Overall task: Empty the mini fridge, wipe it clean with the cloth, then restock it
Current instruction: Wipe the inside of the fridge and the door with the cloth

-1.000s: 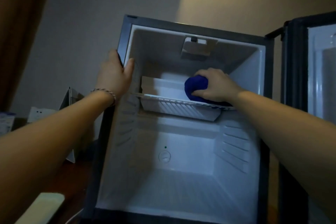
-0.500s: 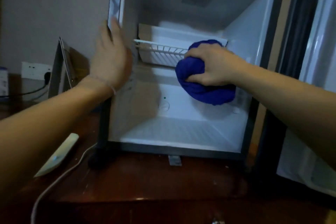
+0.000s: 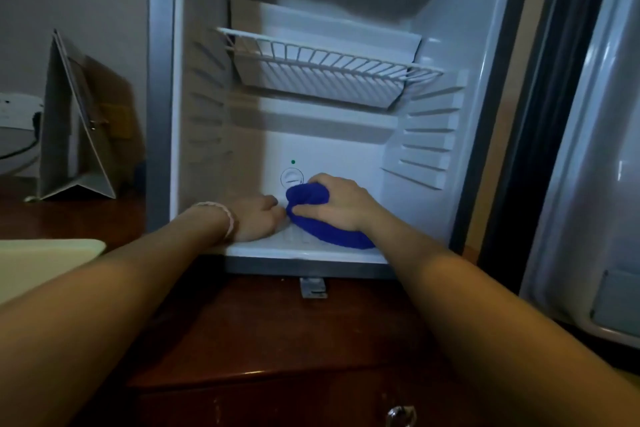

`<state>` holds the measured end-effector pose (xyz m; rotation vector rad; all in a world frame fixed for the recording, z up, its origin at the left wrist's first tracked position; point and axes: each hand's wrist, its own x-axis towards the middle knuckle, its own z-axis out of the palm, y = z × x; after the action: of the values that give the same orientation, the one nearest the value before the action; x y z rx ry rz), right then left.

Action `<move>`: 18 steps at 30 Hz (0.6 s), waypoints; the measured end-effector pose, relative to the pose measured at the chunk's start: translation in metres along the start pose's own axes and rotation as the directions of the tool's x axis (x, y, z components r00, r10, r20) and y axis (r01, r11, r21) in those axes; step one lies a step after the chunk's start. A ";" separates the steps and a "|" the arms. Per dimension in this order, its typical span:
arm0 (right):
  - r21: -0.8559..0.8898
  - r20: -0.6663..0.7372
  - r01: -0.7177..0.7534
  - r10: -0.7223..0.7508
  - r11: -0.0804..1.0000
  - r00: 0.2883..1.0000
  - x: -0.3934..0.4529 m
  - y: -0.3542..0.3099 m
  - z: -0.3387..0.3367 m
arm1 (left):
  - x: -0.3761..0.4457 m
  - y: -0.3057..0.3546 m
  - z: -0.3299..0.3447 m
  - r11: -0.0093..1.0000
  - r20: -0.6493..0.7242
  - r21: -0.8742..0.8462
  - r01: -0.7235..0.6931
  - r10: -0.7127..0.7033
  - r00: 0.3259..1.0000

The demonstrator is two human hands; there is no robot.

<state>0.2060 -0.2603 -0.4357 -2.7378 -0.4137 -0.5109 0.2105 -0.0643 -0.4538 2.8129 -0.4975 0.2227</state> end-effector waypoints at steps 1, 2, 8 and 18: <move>-0.001 -0.025 -0.012 0.011 1.000 1.000 0.001 -0.002 0.004 | 0.002 0.002 0.000 0.996 -0.021 -0.092 -0.006 0.004 1.000; 0.029 -0.050 -0.021 0.023 0.999 0.998 0.000 -0.006 0.006 | 0.004 0.003 0.001 0.976 -0.060 -0.217 -0.032 0.019 0.998; 0.192 -0.154 -0.112 0.142 0.975 0.978 -0.018 -0.009 -0.002 | 0.014 0.024 0.006 0.749 -0.174 -0.633 -0.197 0.111 0.978; -0.295 -0.447 -0.253 0.101 0.921 0.889 -0.067 0.036 -0.016 | 0.049 0.085 0.024 0.859 0.045 -0.423 -0.287 0.337 0.940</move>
<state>0.1538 -0.3133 -0.4573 -2.8284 0.0515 -1.1978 0.2286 -0.1639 -0.4467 2.3287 -0.9159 0.0079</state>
